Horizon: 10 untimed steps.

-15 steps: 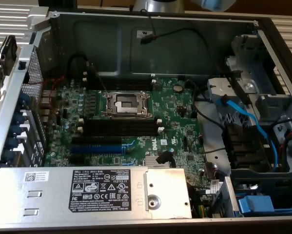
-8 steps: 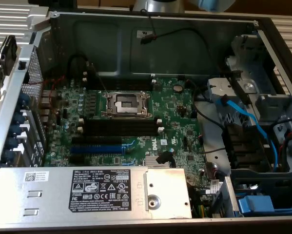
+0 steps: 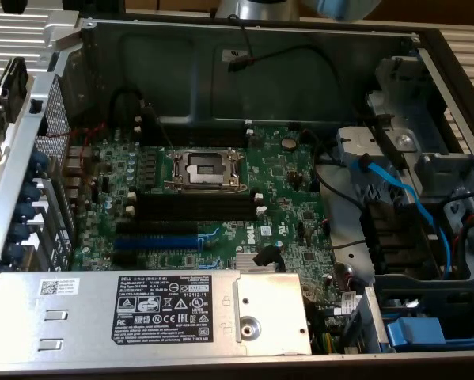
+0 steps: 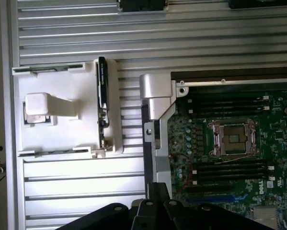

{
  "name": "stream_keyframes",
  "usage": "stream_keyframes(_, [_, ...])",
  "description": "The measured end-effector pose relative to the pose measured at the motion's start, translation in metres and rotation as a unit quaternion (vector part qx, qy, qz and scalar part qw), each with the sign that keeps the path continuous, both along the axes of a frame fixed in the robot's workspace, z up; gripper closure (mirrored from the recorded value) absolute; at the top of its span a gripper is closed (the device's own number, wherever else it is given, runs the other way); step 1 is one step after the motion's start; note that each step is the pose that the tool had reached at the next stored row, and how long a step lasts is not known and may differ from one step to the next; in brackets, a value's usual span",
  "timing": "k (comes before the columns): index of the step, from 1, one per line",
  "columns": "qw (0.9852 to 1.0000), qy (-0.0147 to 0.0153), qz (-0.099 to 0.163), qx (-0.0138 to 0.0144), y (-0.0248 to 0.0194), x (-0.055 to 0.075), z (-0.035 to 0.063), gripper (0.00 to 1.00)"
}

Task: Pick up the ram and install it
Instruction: 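Reach for the ram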

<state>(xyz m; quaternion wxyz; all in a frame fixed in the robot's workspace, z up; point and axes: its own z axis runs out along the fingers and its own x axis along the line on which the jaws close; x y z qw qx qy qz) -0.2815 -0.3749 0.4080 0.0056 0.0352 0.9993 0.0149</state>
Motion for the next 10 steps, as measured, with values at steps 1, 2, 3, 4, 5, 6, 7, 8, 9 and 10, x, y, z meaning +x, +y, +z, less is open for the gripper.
stream_keyframes(1, [1.0,0.0,0.0,0.0,0.0004,-0.005,-0.0018,0.9])
stream_keyframes(2, [1.0,0.0,0.0,0.0,0.0009,-0.009,-0.0036,0.9])
stream_keyframes(3, [1.0,0.0001,0.0,0.0,0.0013,-0.014,-0.0054,0.9])
stream_keyframes(4, [1.0,0.0001,0.0,0.0,0.0019,-0.018,-0.0073,0.9])
stream_keyframes(5, [1.0,0.0,0.0,0.0,0.0024,-0.023,-0.0091,0.9])
stream_keyframes(6, [1.0,0.0,0.0,0.0,0.0029,-0.027,-0.0108,0.9])
stream_keyframes(7, [1.0,0.0,0.0,0.0,0.0035,-0.032,-0.0123,0.9])
stream_keyframes(8, [1.0,0.0,0.0,0.0,0.0044,-0.037,-0.0138,0.9])
stream_keyframes(9, [1.0,0.0,0.0,0.0,0.0053,-0.041,-0.0152,0.9])
stream_keyframes(10, [1.0,0.0,0.0,0.0,0.0065,-0.046,-0.0163,0.9])
